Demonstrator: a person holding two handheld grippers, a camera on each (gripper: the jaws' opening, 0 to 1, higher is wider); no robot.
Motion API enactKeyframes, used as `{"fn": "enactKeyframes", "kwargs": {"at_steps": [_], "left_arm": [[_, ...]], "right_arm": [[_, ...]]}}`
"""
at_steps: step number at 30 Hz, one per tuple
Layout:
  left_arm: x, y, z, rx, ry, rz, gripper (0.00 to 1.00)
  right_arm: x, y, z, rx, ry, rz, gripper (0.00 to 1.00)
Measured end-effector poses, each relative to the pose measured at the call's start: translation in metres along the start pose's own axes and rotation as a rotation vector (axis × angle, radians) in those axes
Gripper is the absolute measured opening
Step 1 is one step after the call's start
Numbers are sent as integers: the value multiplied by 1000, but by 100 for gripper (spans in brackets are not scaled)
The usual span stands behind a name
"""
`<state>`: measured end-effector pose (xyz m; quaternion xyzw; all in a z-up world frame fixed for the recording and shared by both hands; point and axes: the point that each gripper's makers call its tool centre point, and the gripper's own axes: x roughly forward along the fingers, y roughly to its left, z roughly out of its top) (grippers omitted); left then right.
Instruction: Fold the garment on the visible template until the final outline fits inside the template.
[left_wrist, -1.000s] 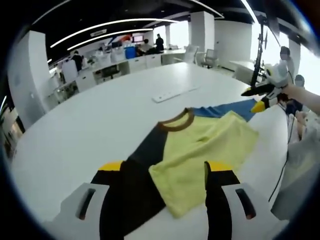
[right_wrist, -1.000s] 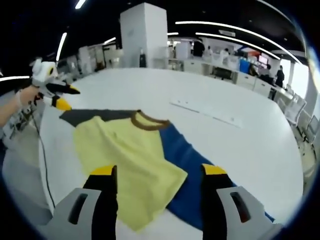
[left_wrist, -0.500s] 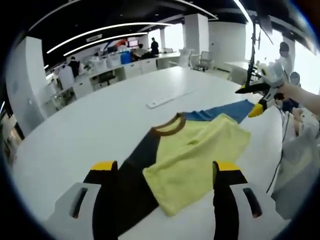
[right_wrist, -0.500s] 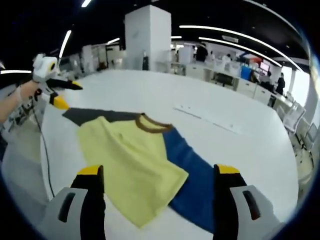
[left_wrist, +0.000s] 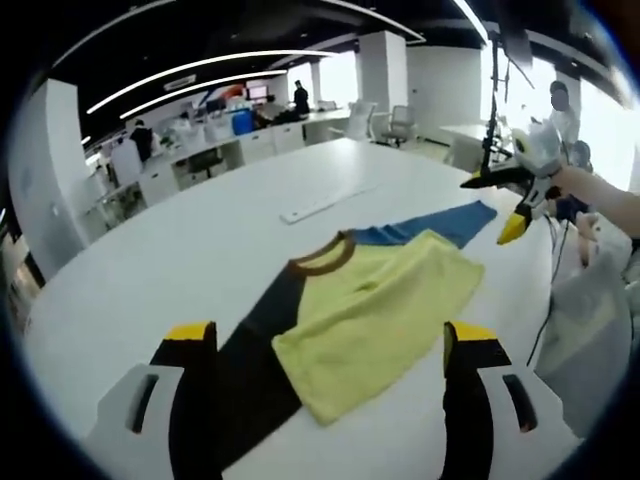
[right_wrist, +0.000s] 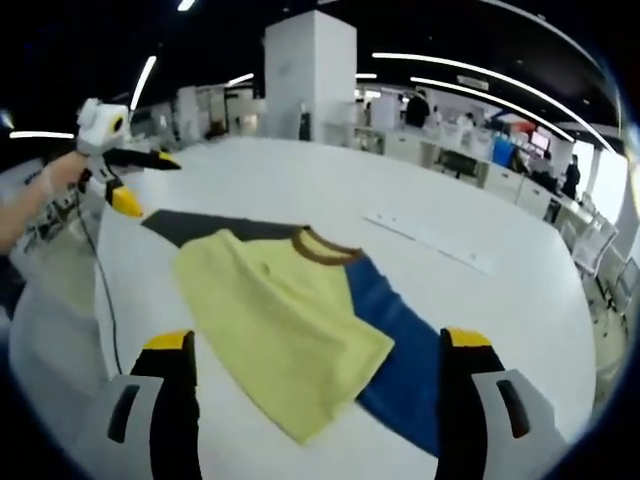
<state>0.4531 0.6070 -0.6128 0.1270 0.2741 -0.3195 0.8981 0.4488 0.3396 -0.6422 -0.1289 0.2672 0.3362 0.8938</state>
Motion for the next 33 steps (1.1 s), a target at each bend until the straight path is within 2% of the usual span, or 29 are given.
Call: {"fn": "enactKeyframes", "kwargs": {"at_steps": [13, 27, 30, 33], "left_arm": [[-11, -18, 0, 9, -4, -17, 100], [-17, -32, -5, -10, -10, -43, 100], [-18, -36, -9, -11, 4, -53, 100], [-24, -38, -8, -20, -11, -52, 100]], "right_arm": [[-13, 8, 6, -13, -23, -2, 100], [-25, 19, 7, -20, -30, 11, 100], [-26, 21, 6, -15, -33, 16, 100], [-30, 23, 5, -19, -39, 10, 100]]}}
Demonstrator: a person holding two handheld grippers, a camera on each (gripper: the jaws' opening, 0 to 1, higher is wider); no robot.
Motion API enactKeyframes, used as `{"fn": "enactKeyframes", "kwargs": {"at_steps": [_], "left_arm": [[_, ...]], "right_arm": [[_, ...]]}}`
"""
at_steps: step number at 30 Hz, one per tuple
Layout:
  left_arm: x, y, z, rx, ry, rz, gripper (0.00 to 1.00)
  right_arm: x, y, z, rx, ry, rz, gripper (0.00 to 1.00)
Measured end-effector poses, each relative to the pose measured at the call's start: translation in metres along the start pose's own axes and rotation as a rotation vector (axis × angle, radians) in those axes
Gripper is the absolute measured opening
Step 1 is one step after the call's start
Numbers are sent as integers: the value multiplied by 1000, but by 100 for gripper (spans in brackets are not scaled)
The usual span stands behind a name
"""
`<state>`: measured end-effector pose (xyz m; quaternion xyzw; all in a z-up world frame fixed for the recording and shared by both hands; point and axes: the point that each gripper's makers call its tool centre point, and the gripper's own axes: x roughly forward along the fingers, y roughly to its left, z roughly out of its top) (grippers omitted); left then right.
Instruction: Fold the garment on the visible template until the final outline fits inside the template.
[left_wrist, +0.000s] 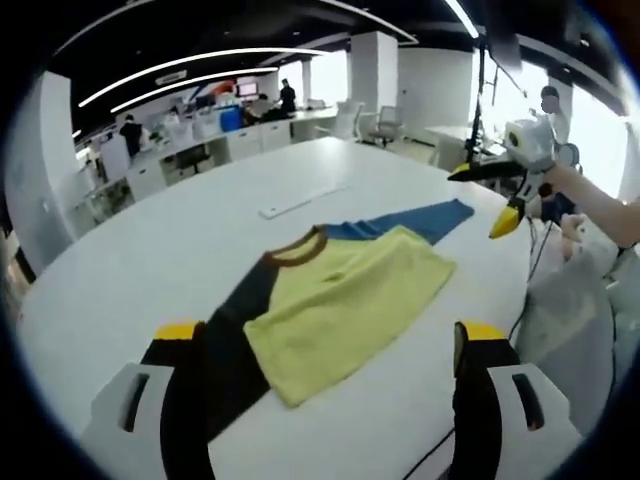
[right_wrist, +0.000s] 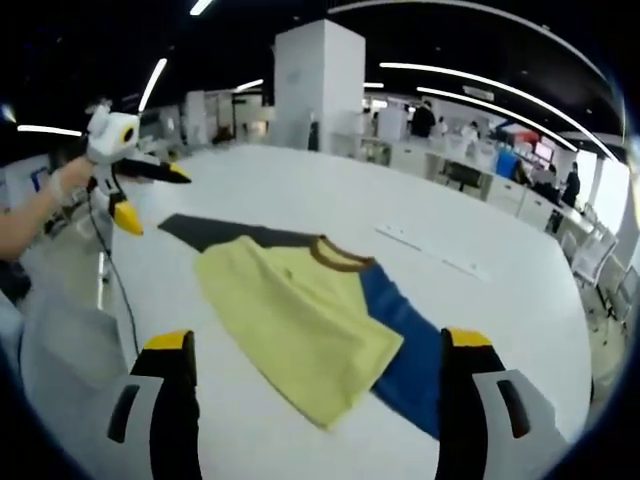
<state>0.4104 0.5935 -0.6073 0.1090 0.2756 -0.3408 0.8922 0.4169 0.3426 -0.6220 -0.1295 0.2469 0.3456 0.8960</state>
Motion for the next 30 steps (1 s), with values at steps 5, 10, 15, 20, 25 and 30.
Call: {"fn": "enactKeyframes", "kwargs": {"at_steps": [5, 10, 15, 20, 25, 30], "left_arm": [[-7, -1, 1, -5, -17, 7, 100], [-10, 1, 0, -20, -23, 18, 100], [-11, 0, -3, -18, -14, 19, 100], [-11, -4, -5, -35, -23, 12, 100], [-10, -2, -11, -43, -12, 18, 100], [-6, 4, -20, -65, 1, 20, 100]], "right_arm": [[-5, 5, 0, 15, -8, -1, 100], [-8, 9, -2, -5, 4, -4, 100], [-9, 10, -3, -5, 7, -10, 100], [-10, 14, -8, 8, 17, 8, 100], [-10, 14, -9, 13, 14, 4, 100], [-9, 12, -14, 15, 25, -2, 100]]}}
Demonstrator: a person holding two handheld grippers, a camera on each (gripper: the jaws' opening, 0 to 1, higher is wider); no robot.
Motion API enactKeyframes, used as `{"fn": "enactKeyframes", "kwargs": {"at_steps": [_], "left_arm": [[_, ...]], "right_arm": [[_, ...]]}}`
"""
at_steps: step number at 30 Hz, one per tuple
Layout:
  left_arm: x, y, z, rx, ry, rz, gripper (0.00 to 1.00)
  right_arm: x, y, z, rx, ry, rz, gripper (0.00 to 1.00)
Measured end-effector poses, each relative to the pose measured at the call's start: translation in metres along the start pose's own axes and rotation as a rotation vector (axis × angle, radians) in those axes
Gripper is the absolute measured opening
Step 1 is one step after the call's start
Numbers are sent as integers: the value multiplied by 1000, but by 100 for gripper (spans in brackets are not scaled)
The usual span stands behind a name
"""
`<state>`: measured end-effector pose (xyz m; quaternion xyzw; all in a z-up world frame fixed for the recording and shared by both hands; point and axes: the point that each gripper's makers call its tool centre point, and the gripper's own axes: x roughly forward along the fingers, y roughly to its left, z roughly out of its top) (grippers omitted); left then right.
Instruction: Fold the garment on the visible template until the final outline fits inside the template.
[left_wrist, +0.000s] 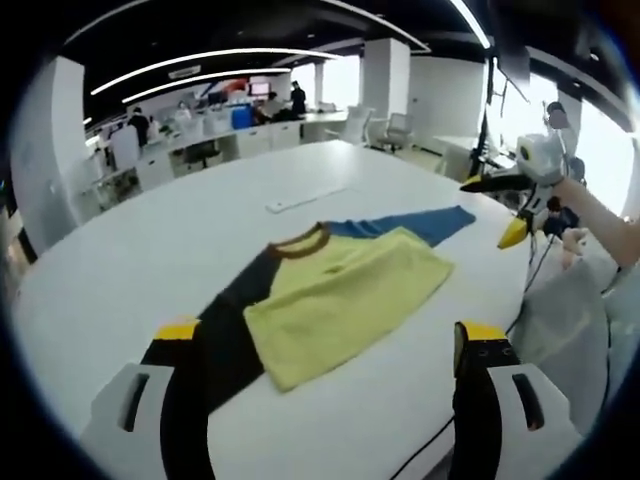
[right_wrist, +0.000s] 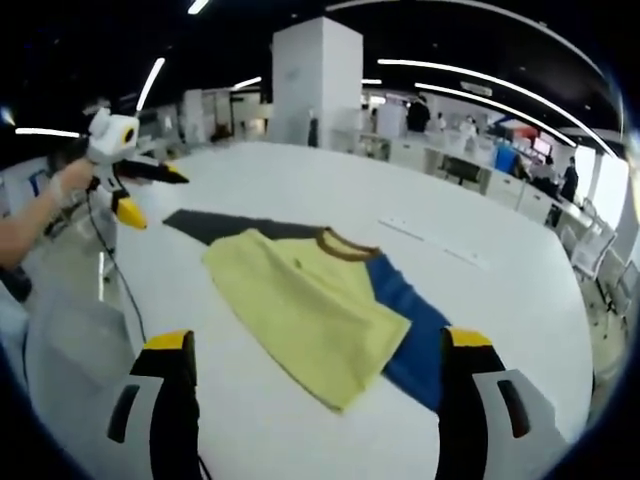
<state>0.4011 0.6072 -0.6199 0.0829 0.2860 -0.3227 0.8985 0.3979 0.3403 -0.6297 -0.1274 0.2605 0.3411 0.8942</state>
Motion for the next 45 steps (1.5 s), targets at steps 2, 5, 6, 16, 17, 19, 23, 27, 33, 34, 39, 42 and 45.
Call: {"fn": "enactKeyframes", "kwargs": {"at_steps": [2, 5, 6, 16, 17, 19, 23, 27, 33, 34, 39, 42, 45], "left_arm": [[1, 2, -5, -3, 11, 5, 100], [2, 3, -9, -10, 20, 1, 99], [3, 4, -10, -12, 21, 4, 99], [7, 8, -19, -30, 43, 1, 94], [8, 8, -20, -32, 45, -1, 94], [10, 10, -22, -32, 48, 0, 93], [14, 12, -28, -47, 60, -6, 91], [18, 13, -34, -59, 74, -14, 90], [22, 19, -37, -81, 78, -12, 86], [23, 21, -39, -82, 80, -12, 86], [27, 23, -45, -97, 94, -18, 81], [30, 25, -49, -108, 102, -21, 78], [36, 32, -53, -121, 106, -25, 71]], "right_arm": [[0, 0, -2, 3, 5, 4, 100], [1, 1, -6, 21, 8, 16, 100], [2, 0, -7, 23, 13, 14, 100], [9, -4, -19, 44, 36, 6, 100], [10, -5, -21, 46, 40, 6, 100], [12, -6, -24, 47, 46, 0, 100], [14, -7, -28, 58, 56, 0, 100], [16, -8, -33, 64, 67, 1, 100], [20, -13, -40, 81, 84, -10, 99], [21, -14, -42, 84, 88, -8, 99], [24, -16, -49, 96, 104, -12, 96], [26, -15, -52, 110, 106, 2, 93], [29, -14, -54, 117, 113, 11, 89]]}}
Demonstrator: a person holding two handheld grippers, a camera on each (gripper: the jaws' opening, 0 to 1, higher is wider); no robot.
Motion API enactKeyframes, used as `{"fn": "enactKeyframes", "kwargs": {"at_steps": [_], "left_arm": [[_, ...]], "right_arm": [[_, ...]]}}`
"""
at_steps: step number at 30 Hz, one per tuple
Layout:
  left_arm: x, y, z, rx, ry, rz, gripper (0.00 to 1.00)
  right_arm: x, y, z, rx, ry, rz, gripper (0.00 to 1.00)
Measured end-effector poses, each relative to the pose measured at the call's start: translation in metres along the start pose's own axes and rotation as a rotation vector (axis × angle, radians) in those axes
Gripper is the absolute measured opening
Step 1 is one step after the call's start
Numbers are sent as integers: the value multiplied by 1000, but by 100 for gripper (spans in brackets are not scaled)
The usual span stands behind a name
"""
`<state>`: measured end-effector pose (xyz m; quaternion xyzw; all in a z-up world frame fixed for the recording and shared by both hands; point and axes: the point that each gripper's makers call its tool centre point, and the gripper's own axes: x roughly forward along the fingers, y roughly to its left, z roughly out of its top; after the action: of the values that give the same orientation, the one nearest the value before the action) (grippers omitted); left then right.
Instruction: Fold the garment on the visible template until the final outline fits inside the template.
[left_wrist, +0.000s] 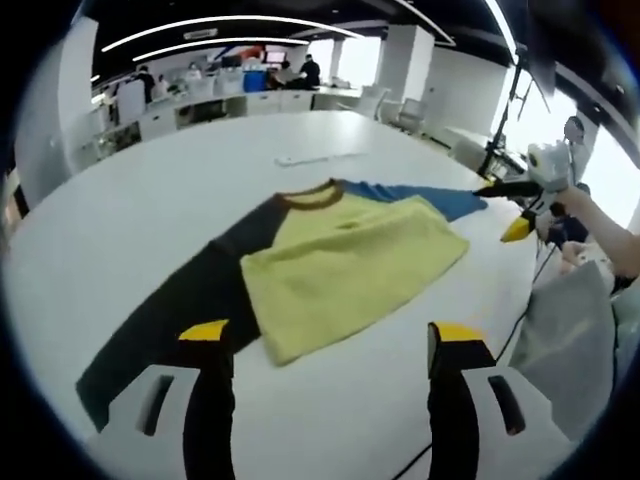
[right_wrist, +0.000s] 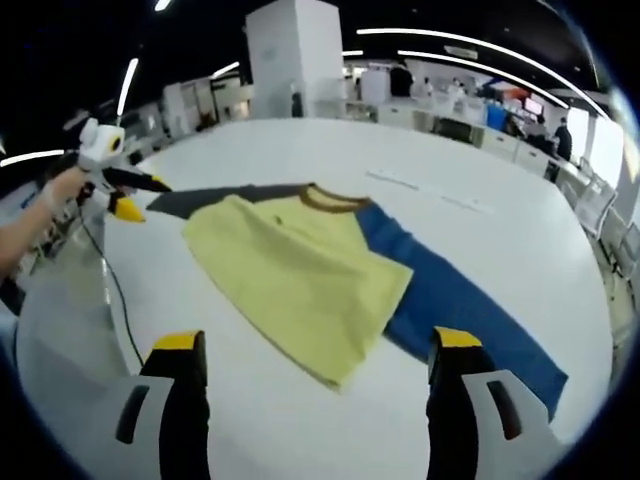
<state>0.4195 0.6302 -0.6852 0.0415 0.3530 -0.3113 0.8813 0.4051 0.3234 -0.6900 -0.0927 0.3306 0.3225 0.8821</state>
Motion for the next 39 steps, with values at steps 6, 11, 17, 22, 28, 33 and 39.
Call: {"fn": "enactKeyframes", "kwargs": {"at_steps": [6, 11, 17, 22, 28, 33, 39], "left_arm": [[5, 4, -3, -18, 13, -2, 67], [6, 2, -7, -28, 30, -1, 64], [12, 5, -12, -50, 51, -1, 57], [17, 9, -16, -59, 64, 4, 53], [21, 13, -22, -73, 76, 15, 49], [23, 17, -26, -97, 83, 26, 44], [27, 19, -29, -111, 86, 30, 42]], "right_arm": [[5, -1, -5, 9, 19, 5, 83], [7, -1, -9, 19, 29, 17, 75], [9, -2, -13, 26, 44, 24, 67], [12, -1, -16, 25, 50, 30, 64], [15, -2, -20, 24, 62, 30, 62], [19, -6, -26, 33, 76, 27, 61], [22, -5, -33, 40, 89, 38, 57]]}}
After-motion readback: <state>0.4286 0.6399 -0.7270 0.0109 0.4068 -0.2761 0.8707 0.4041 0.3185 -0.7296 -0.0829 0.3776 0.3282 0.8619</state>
